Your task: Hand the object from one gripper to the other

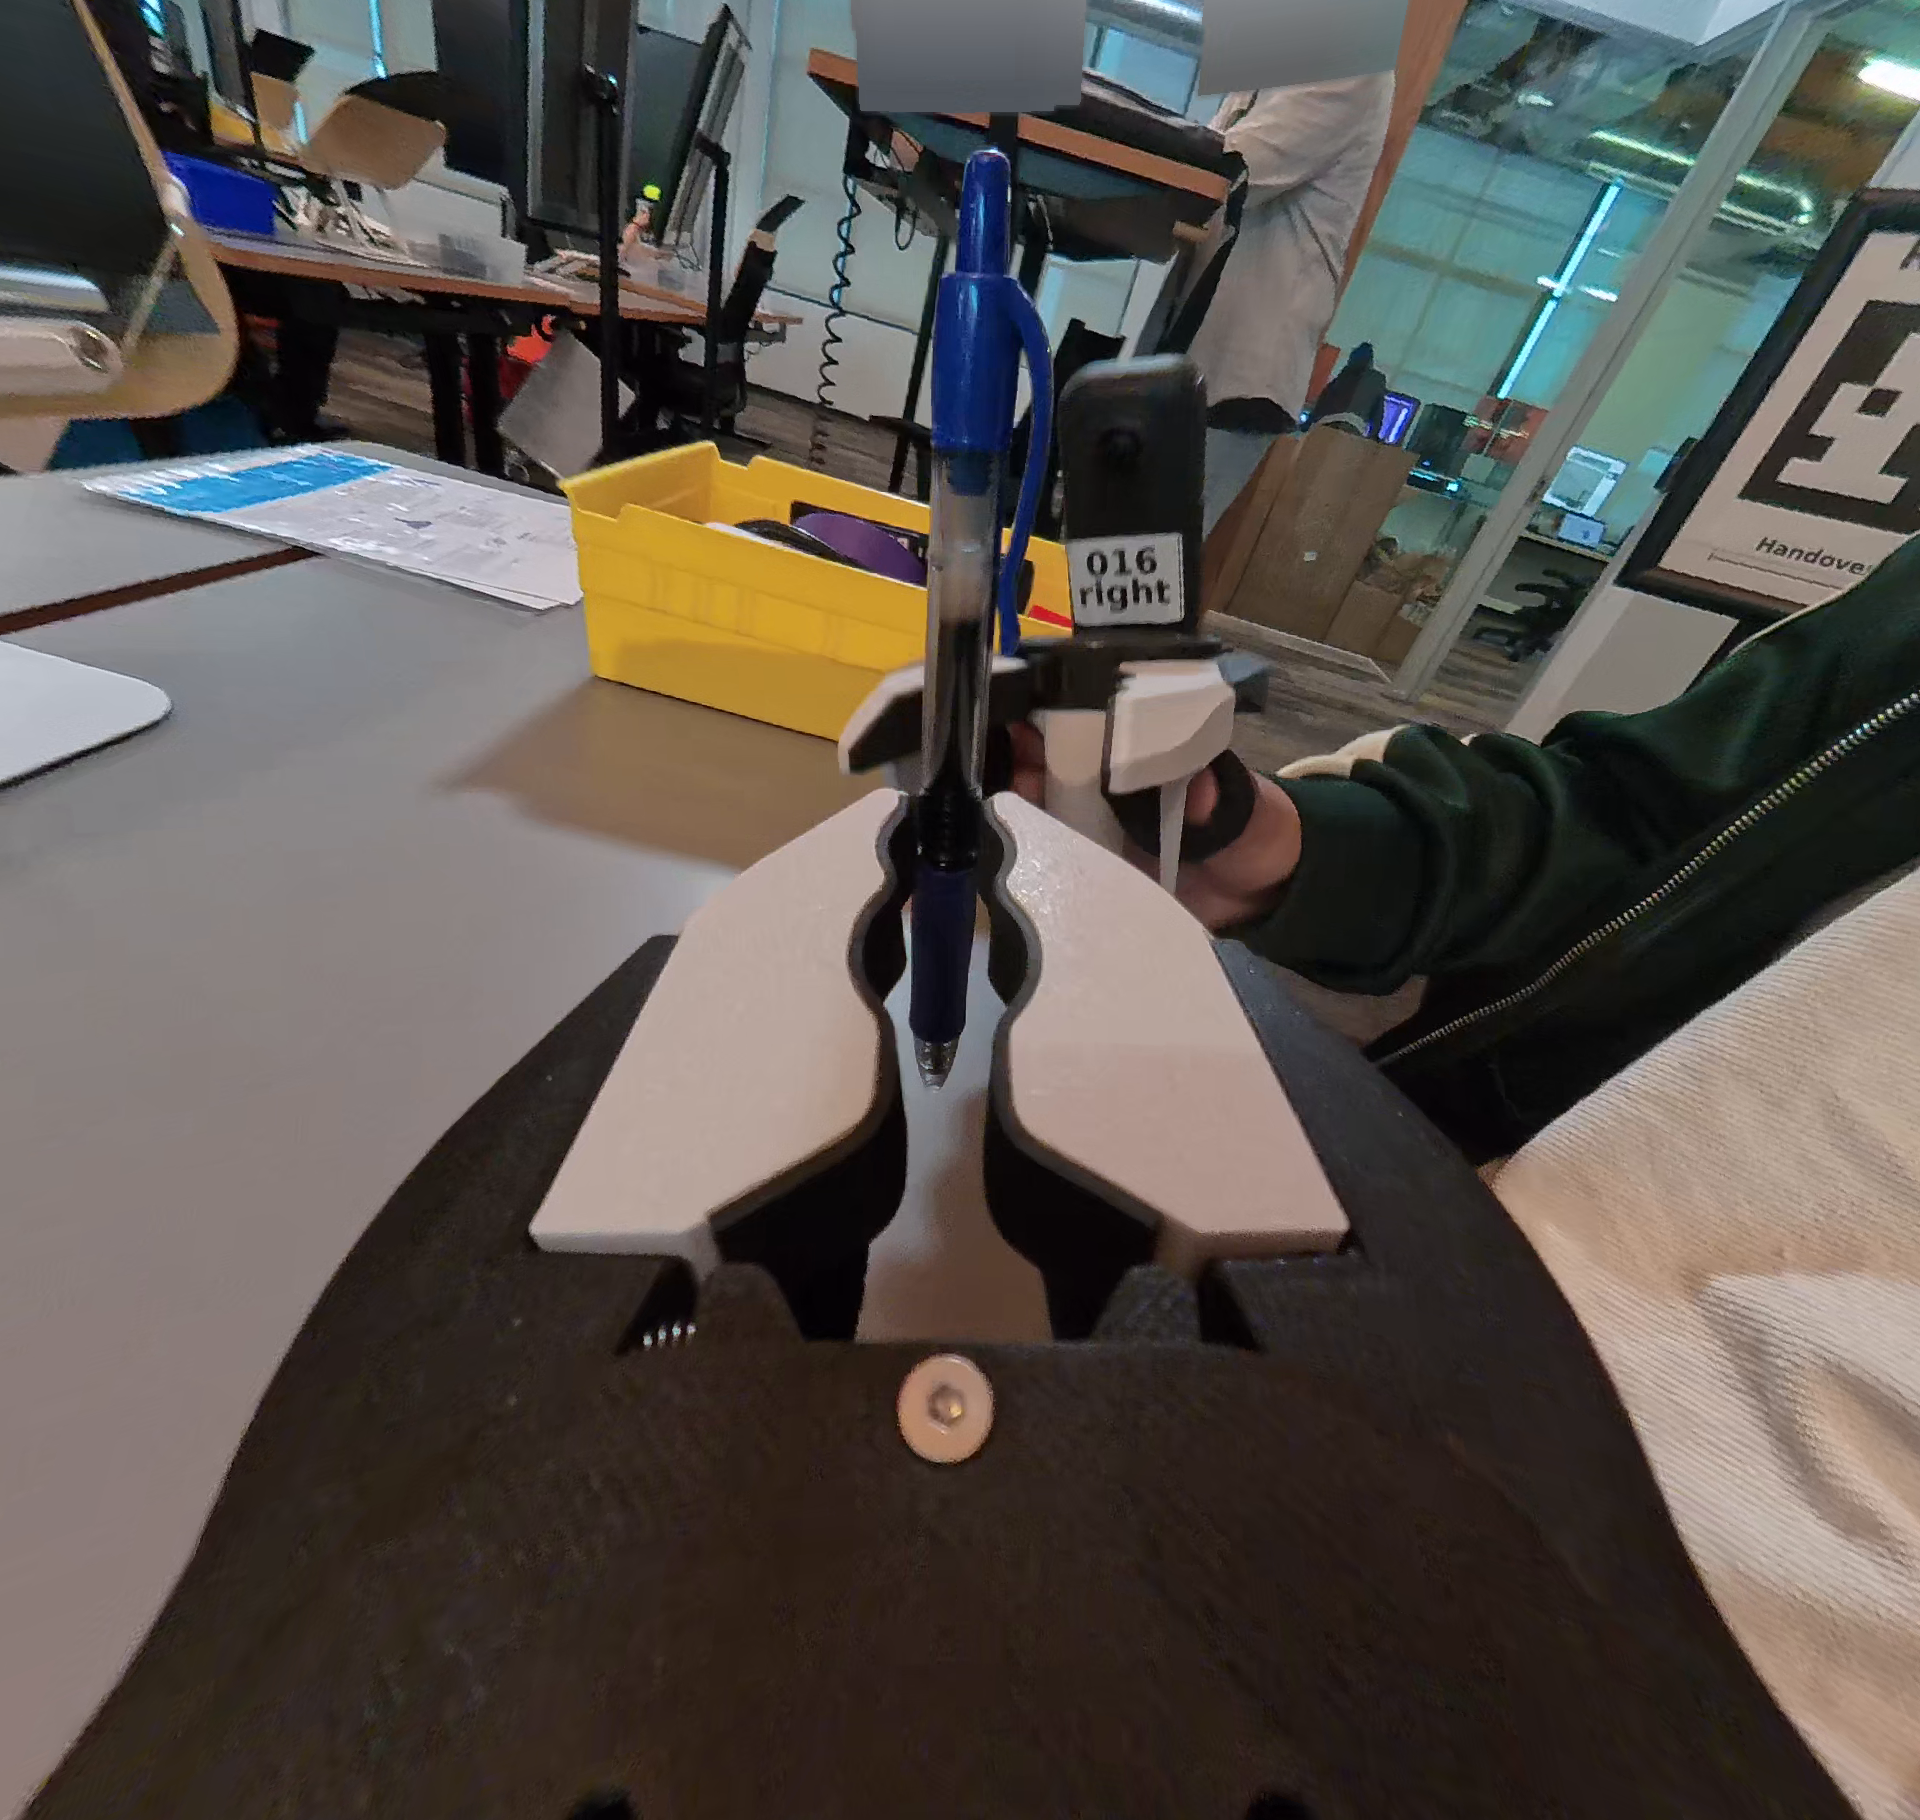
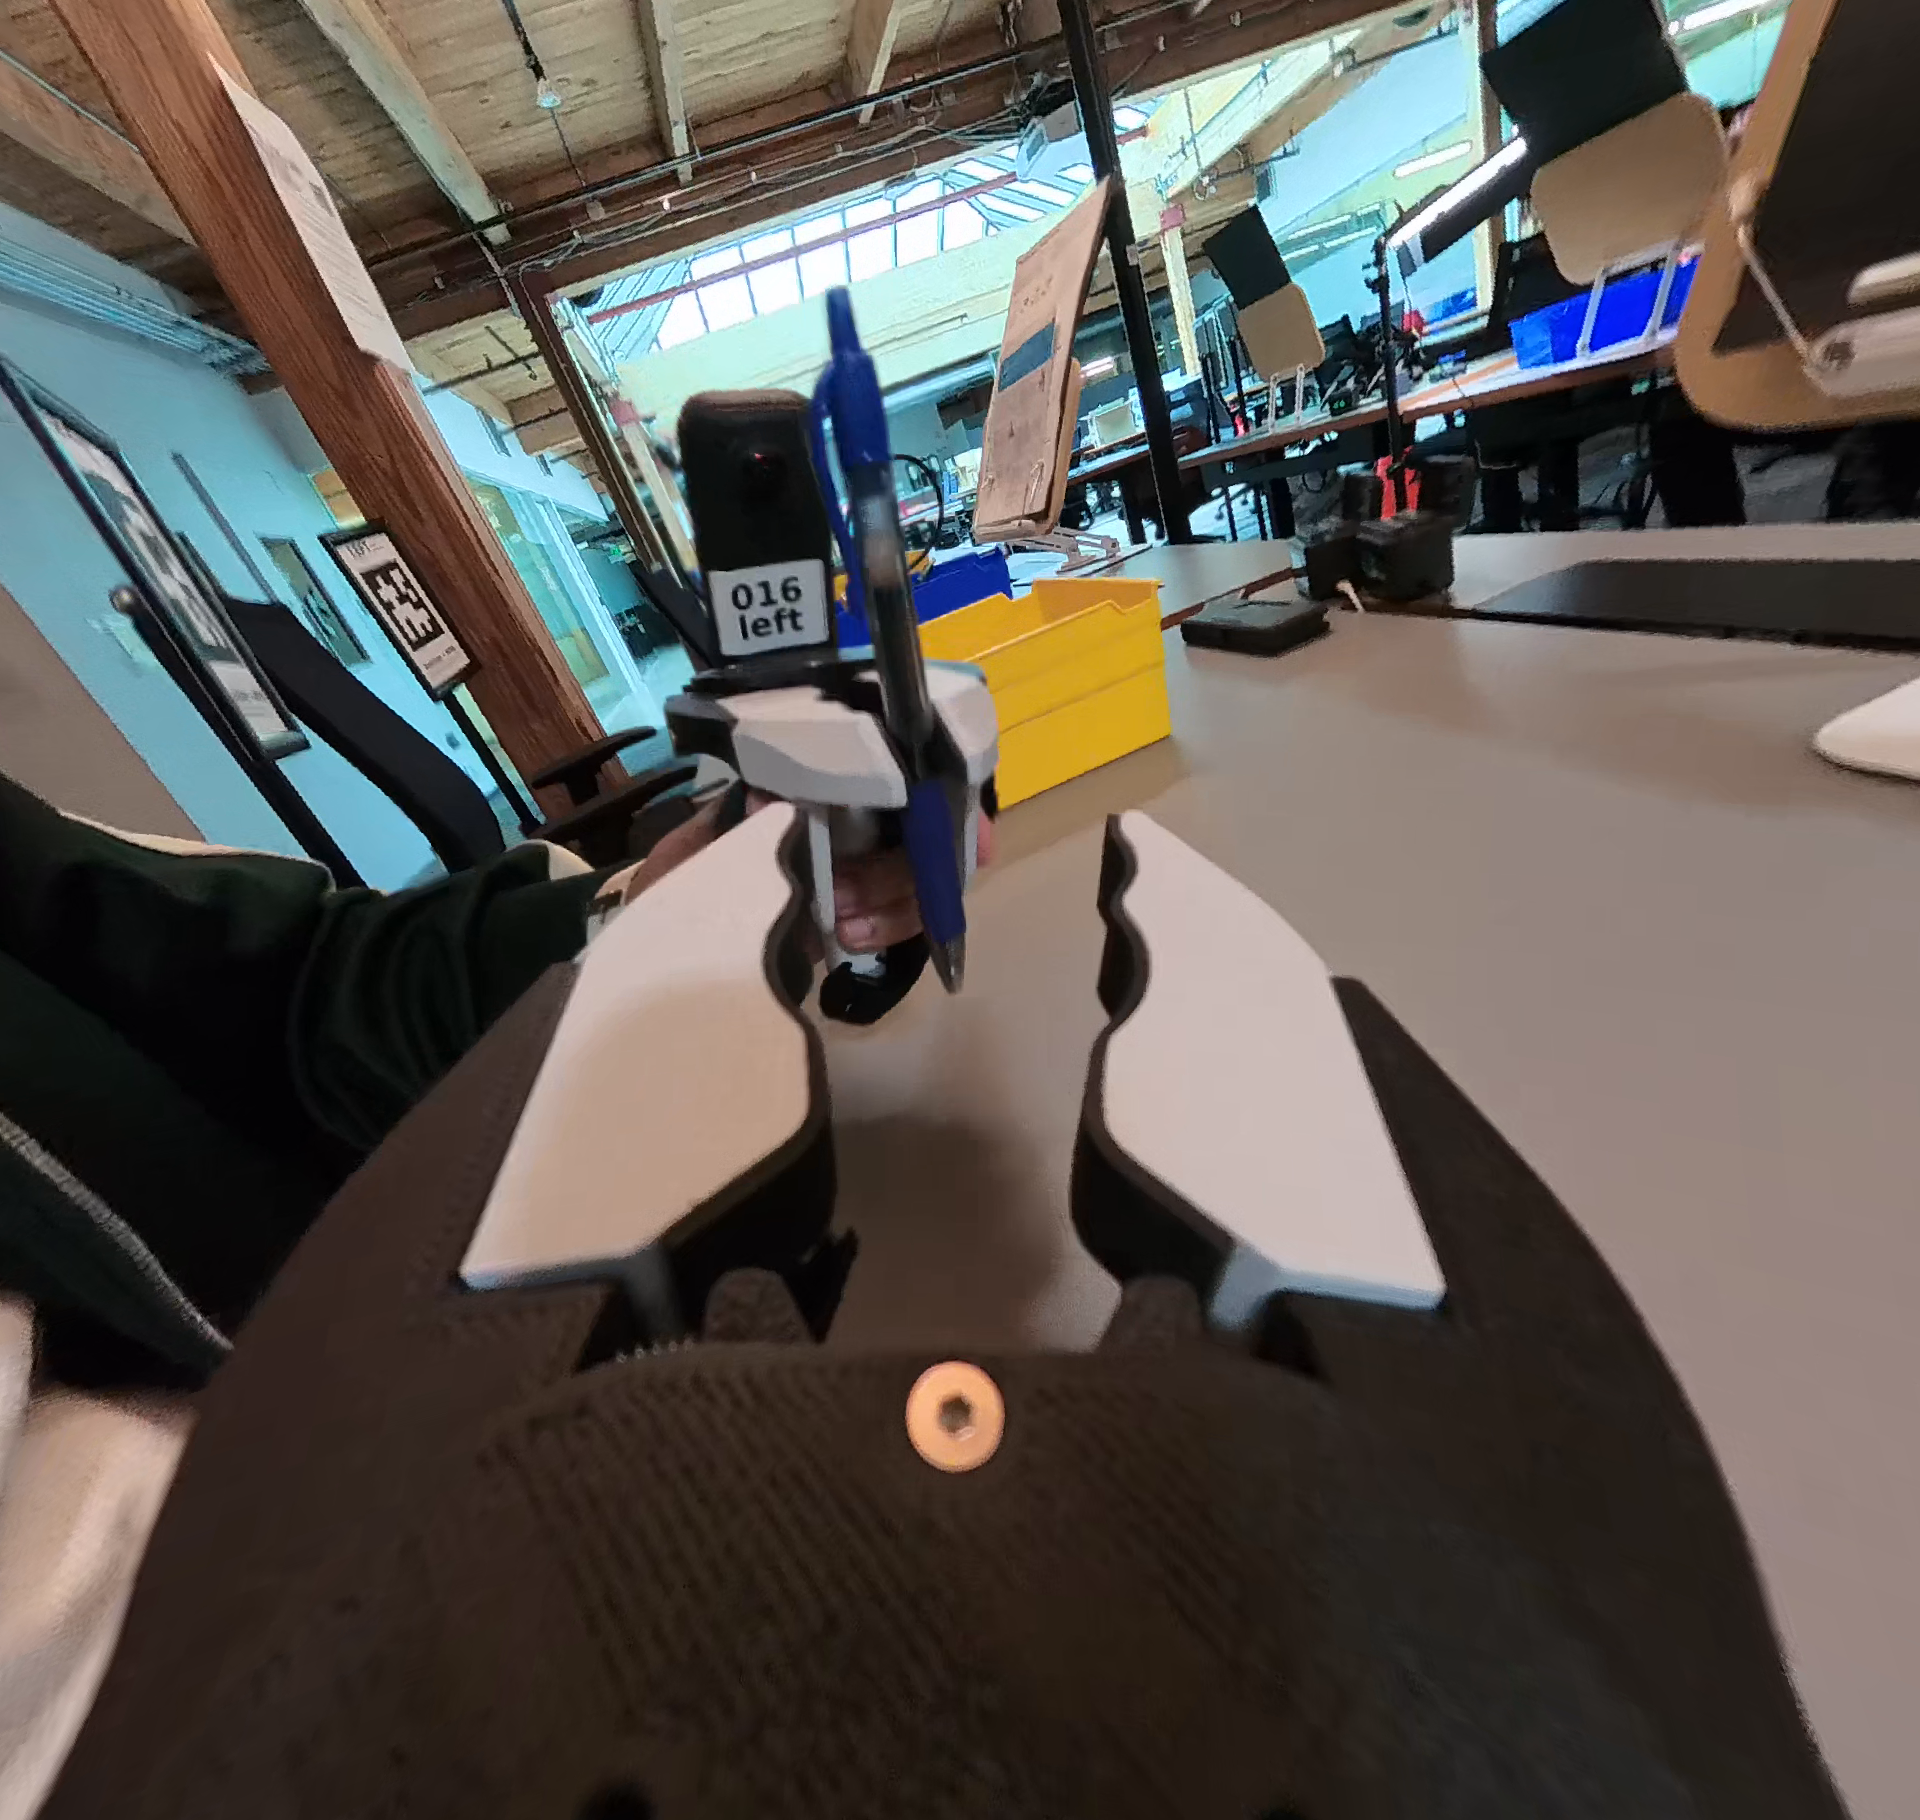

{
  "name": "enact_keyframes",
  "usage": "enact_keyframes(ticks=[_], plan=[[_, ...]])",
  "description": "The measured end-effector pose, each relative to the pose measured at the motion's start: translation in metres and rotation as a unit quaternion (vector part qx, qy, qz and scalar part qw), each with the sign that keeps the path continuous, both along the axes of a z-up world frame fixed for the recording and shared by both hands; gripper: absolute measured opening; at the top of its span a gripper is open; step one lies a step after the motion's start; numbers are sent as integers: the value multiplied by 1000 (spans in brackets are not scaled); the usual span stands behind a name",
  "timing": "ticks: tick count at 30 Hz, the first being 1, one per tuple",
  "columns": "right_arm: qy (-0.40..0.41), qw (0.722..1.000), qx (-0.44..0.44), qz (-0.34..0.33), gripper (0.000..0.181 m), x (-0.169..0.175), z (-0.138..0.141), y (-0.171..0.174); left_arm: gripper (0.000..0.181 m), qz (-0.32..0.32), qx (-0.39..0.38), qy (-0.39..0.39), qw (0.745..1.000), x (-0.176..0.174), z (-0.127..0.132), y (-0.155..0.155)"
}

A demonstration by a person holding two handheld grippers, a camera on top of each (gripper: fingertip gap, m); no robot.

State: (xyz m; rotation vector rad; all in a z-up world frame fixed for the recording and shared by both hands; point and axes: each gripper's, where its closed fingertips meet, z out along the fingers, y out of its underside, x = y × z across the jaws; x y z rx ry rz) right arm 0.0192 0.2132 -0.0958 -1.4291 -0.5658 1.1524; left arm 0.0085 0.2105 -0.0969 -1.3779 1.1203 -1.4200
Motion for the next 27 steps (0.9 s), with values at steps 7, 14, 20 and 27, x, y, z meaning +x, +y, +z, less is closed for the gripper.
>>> enact_keyframes(ticks=[7, 14, 20, 27], plan=[[-119, 987, 101, 32, 26, 2, 15, -22, 11, -39, -16, 15, 999, 19, -18, -21], [-106, 989, 105, 24, 29, 2, 24, -23, 11, -71, -13, 10, 997, 29, -19, -39], [-113, 987, 105, 45, 14, 0, 22, -28, 11, -78, -13, 12, 997, 31, -20, -43], [-112, 987, 108, 46, 13, -1, 23, -29, 11, -81, -9, 13, 997, 30, -21, -43]])
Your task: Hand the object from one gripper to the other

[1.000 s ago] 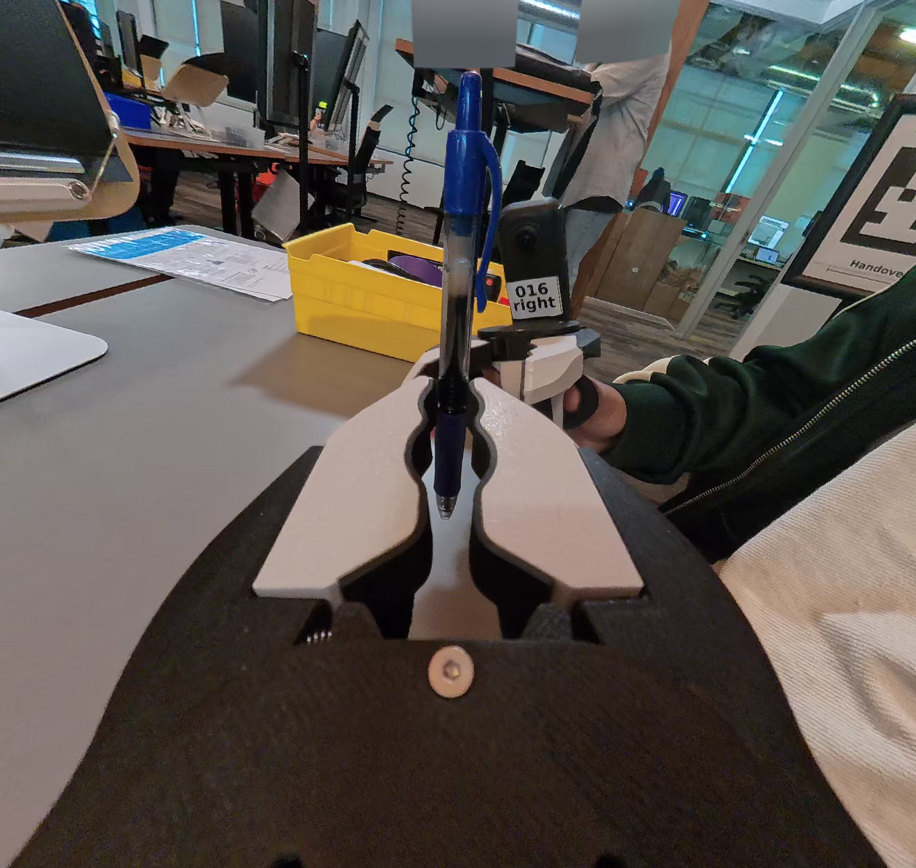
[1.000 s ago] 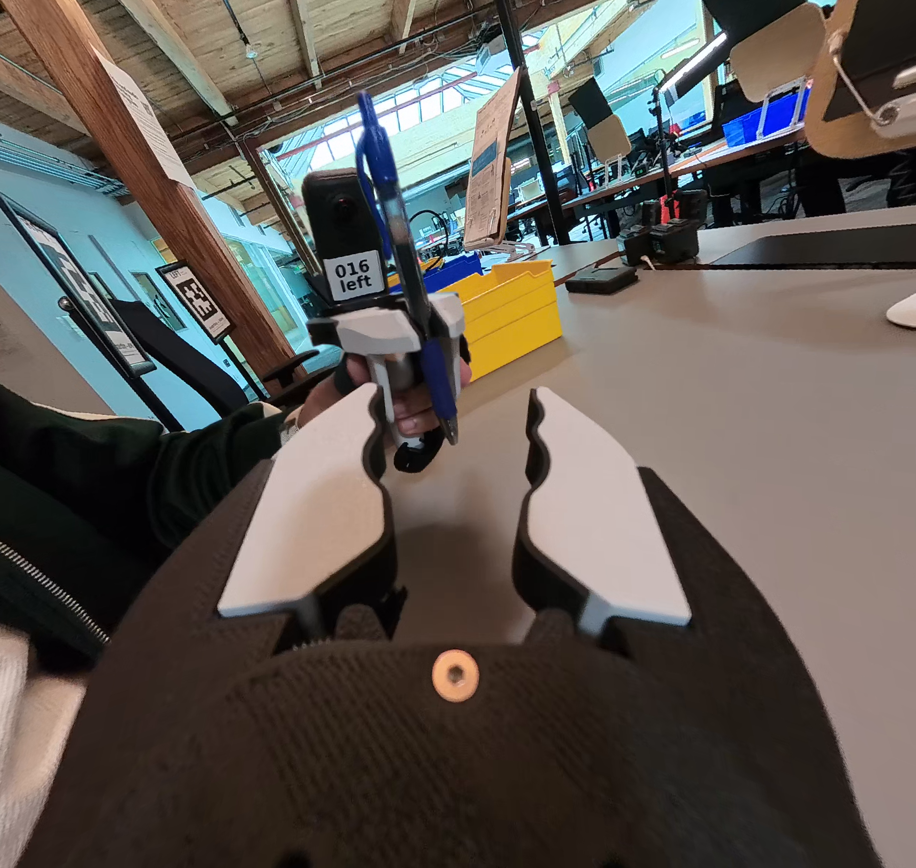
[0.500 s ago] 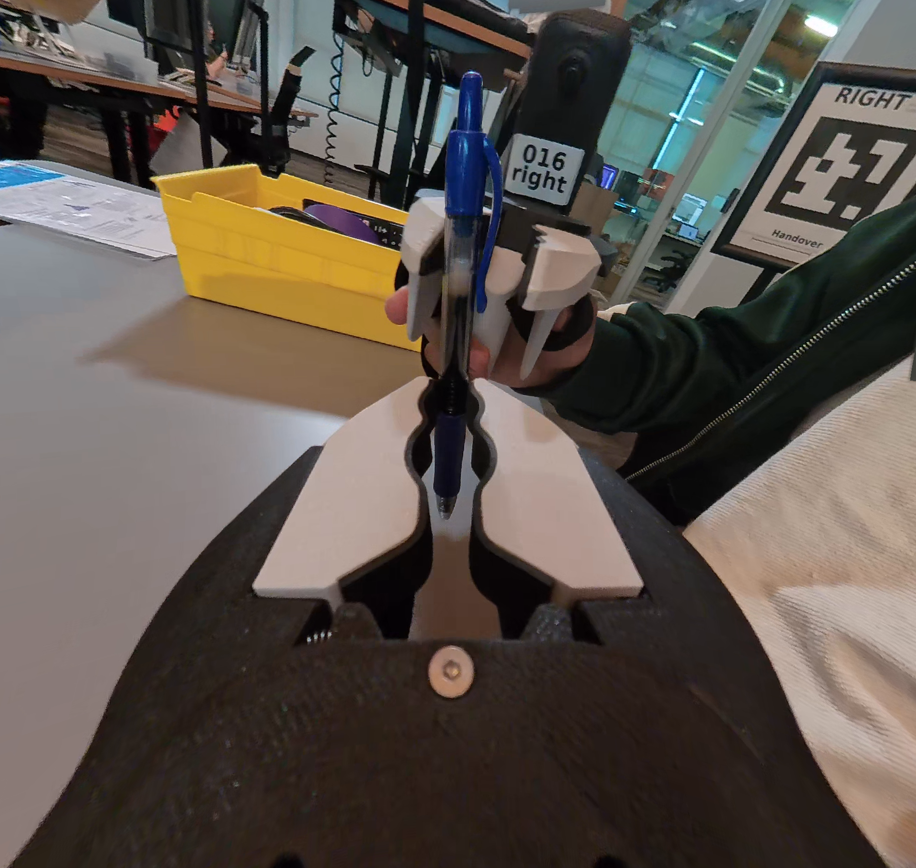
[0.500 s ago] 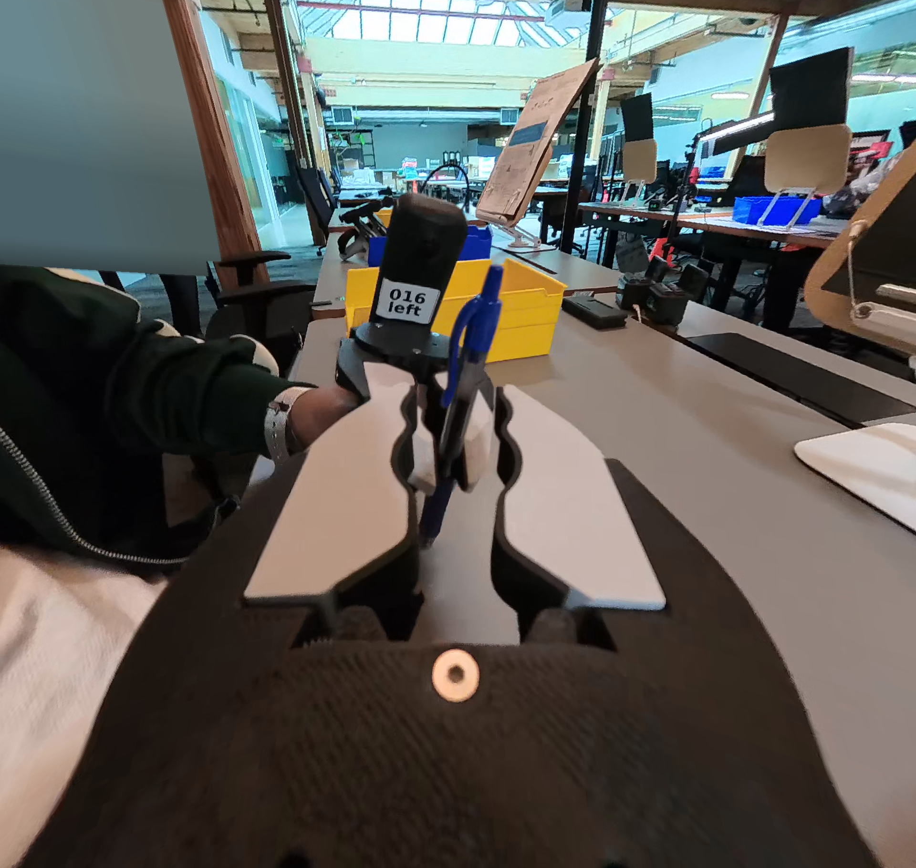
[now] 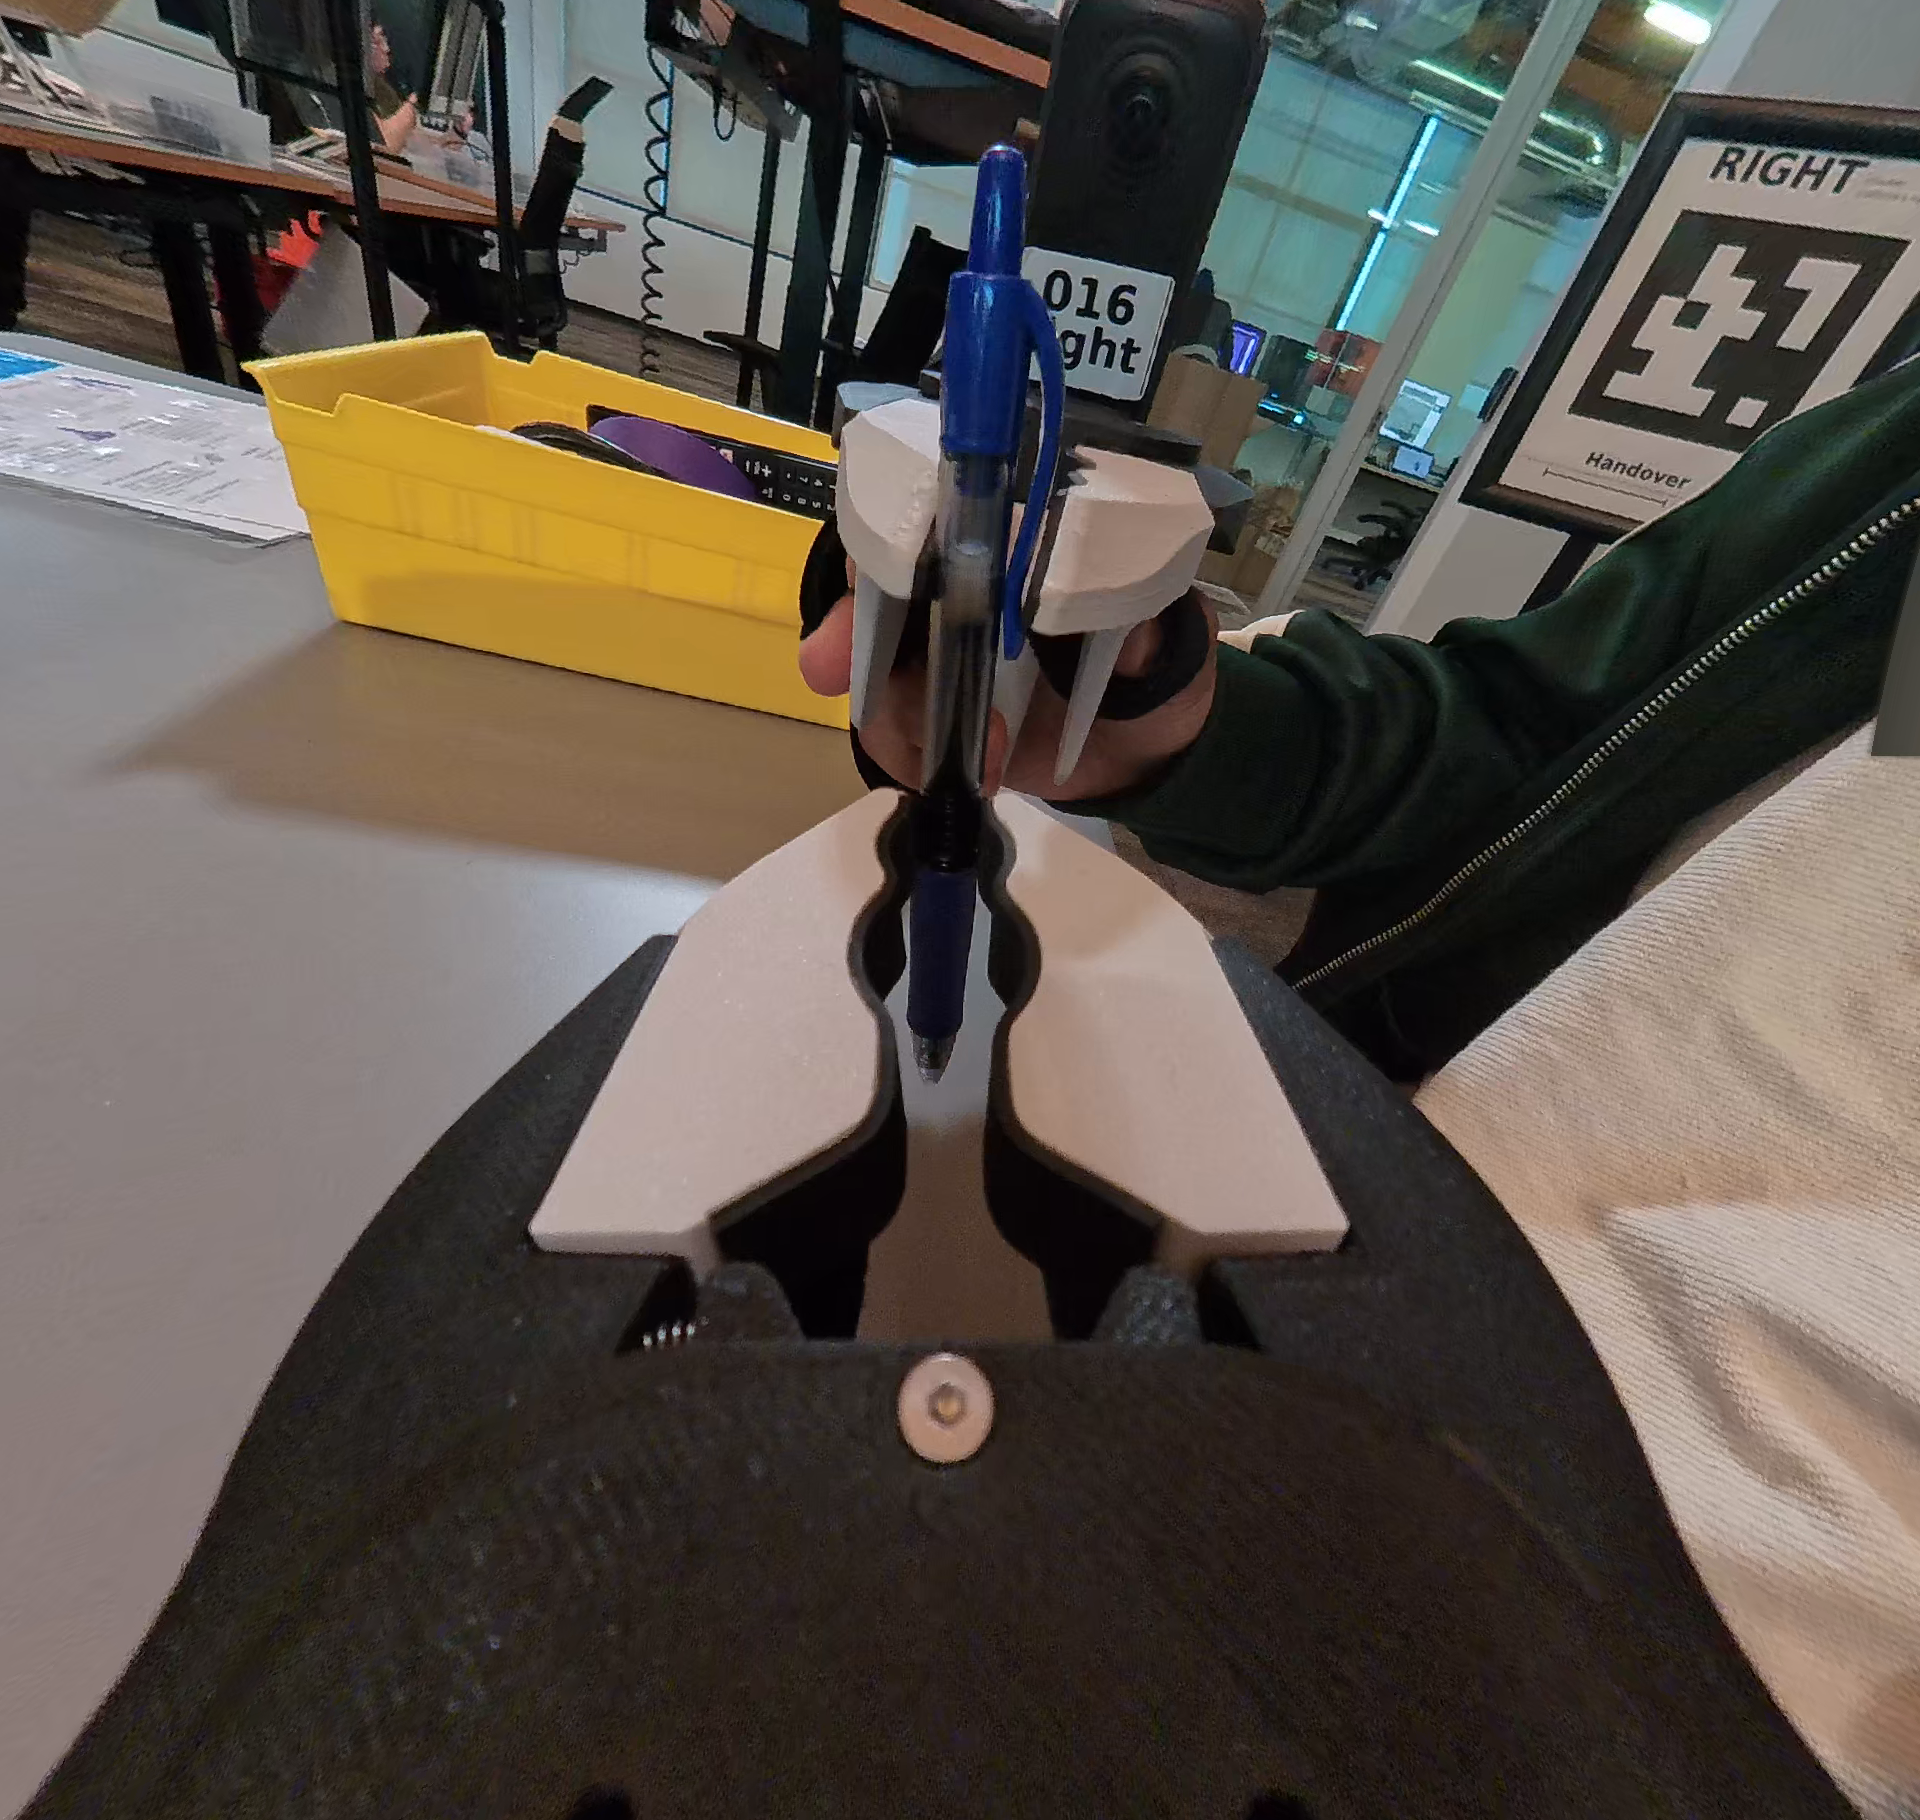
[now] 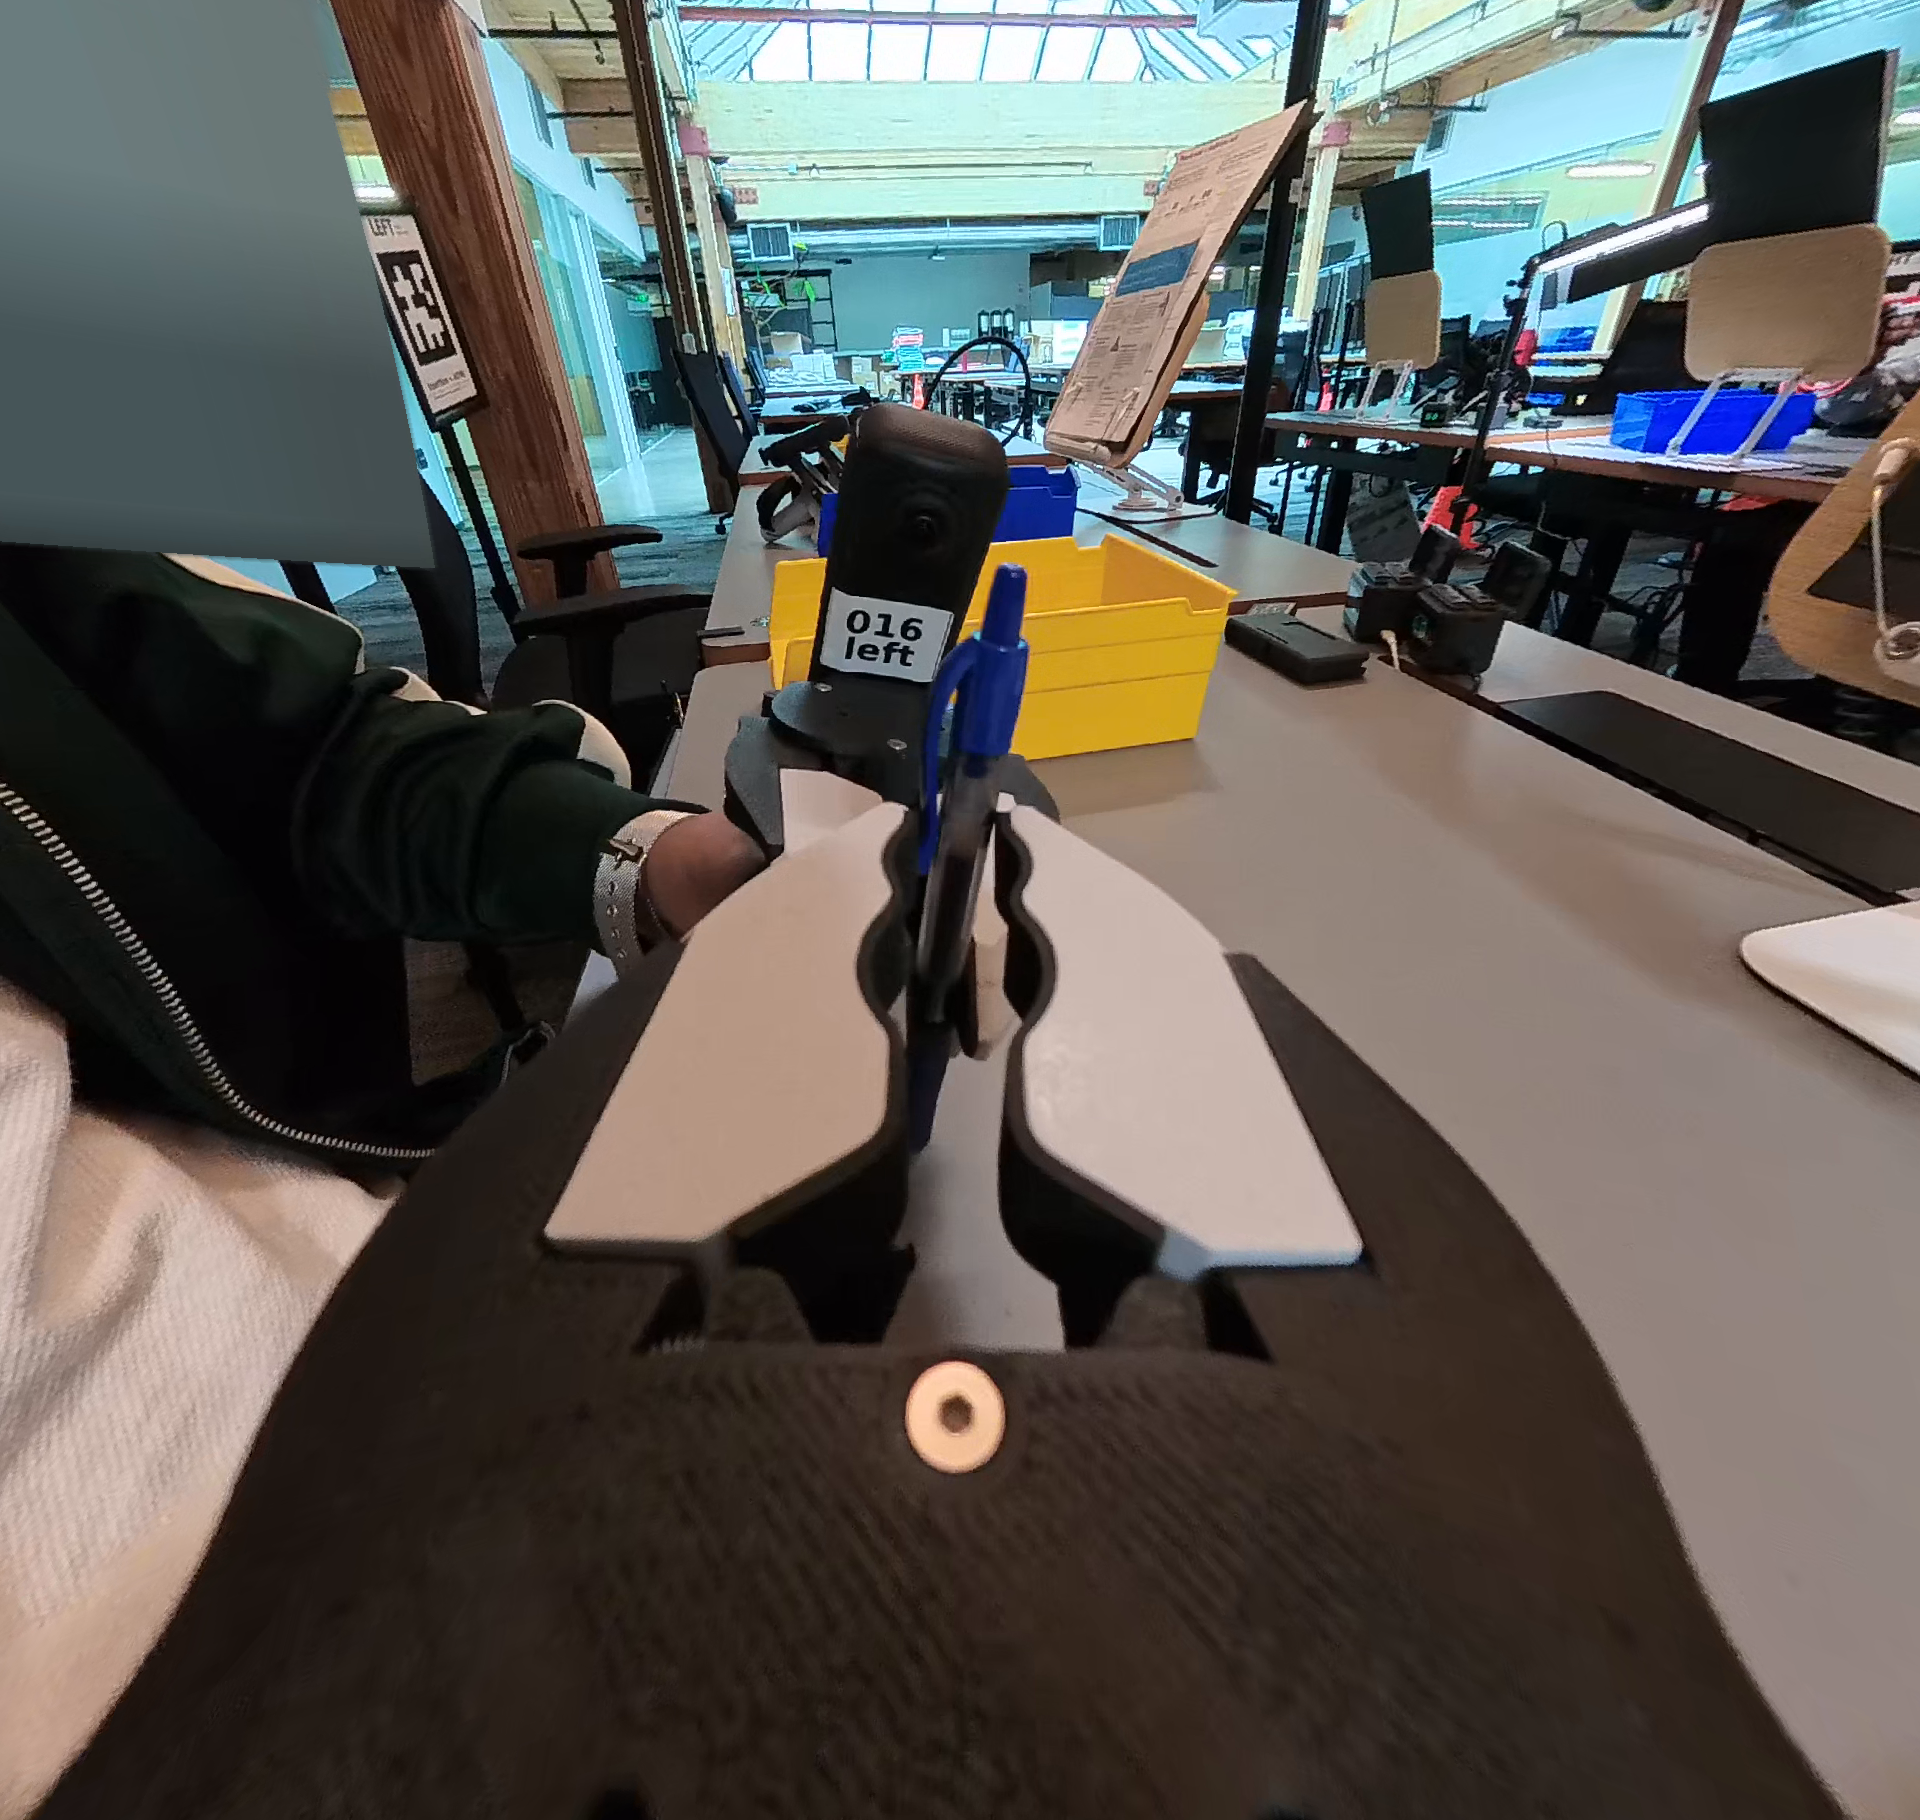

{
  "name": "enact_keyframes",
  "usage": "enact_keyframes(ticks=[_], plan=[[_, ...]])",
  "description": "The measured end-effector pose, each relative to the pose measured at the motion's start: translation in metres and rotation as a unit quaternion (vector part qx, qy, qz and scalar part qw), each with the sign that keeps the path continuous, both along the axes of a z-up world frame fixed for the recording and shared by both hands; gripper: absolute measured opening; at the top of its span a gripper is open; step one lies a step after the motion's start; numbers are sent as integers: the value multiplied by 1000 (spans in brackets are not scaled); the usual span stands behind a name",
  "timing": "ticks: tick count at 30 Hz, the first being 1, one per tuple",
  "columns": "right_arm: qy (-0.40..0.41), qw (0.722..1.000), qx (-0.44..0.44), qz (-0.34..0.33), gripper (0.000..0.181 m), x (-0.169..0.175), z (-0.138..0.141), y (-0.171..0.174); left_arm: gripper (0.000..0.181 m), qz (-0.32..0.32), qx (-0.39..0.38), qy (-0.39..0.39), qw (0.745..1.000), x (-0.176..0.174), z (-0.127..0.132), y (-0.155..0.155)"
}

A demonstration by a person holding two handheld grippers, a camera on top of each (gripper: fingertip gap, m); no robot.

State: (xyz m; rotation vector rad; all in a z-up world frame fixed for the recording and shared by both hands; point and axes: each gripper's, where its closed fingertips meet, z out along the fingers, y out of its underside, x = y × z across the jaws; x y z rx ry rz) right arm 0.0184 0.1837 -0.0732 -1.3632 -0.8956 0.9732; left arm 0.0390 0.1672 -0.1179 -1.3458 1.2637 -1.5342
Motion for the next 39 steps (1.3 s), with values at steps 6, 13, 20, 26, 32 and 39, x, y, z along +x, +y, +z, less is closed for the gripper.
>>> enact_keyframes(ticks=[6, 13, 20, 26, 32, 39], plan=[[0, 1000, -2, -4, 13, 1, 0, 1, 11, -2, -2, 6, 1000, 1, -3, 0], [-1, 1000, 2, -15, 13, 3, 4, 1, 18, 3, -29, -22, 999, -1, 4, 3], [4, 995, 39, -94, 13, 50, 71, 1, 61, 40, -54, -43, 997, -3, 3, 20], [-132, 906, 57, -399, 13, 214, 124, 10, 59, 35, -55, -38, 997, -1, -1, 18], [-231, 790, -109, -558, 13, 352, 54, 11, 57, 24, -50, -27, 998, 5, -4, 10], [-234, 778, -194, -550, 12, 376, -7, 25, 56, 20, -26, -12, 999, 7, -8, 4]])
